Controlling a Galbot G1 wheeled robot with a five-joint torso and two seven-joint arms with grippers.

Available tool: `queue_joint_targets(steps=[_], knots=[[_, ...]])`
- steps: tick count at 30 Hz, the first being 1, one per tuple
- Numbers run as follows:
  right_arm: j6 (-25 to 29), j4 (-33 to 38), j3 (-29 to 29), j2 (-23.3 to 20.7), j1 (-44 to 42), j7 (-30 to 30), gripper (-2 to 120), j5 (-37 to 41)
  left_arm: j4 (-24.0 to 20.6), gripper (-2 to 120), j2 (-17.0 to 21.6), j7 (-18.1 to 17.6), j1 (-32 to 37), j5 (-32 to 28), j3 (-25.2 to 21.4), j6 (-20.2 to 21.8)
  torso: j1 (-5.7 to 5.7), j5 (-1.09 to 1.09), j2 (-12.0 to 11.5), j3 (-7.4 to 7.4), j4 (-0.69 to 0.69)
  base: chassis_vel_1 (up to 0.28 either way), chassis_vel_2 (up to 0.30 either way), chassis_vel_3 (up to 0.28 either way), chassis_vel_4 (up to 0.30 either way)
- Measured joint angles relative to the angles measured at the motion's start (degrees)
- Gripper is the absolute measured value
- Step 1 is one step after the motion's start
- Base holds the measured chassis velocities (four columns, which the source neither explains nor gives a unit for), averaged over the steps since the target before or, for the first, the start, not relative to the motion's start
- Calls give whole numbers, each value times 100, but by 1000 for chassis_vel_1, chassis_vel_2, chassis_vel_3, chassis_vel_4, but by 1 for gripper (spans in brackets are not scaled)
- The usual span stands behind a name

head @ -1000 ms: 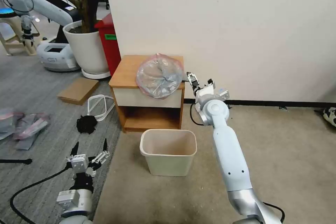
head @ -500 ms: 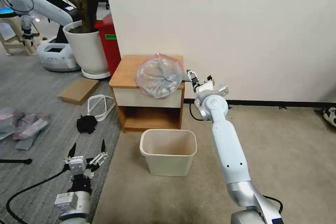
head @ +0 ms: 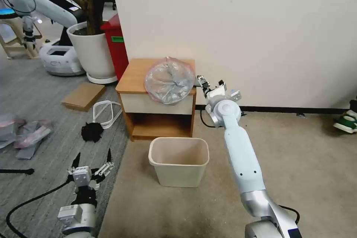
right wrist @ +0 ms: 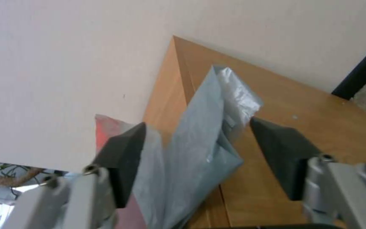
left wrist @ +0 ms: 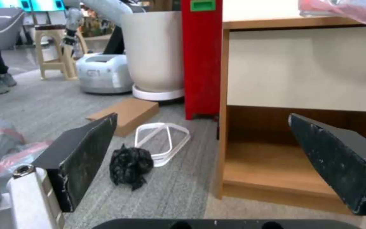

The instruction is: Pick up the garbage bag from the table and place it over the trash can.

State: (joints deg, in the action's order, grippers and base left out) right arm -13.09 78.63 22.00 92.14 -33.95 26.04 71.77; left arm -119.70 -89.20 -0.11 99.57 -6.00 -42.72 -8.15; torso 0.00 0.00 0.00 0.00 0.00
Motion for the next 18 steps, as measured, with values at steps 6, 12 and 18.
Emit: queue_joint_targets(steps=[6,12,18], knots=[[-12,-15,-15,0,20,-3,38,10,26,100,-39,-2,-13,20,-5,-12,0,0,0,0,0,0,0,0,0],[-19,-28,-18,0,20,-13,17,14,54,100,-62,-3,-14,34,-23,-29,0,0,0,0,0,0,0,0,0],[-30,-20,-6,0,-13,-18,0,16,83,100,-86,-4,-16,55,-21,-48,0,0,0,0,0,0,0,0,0]])
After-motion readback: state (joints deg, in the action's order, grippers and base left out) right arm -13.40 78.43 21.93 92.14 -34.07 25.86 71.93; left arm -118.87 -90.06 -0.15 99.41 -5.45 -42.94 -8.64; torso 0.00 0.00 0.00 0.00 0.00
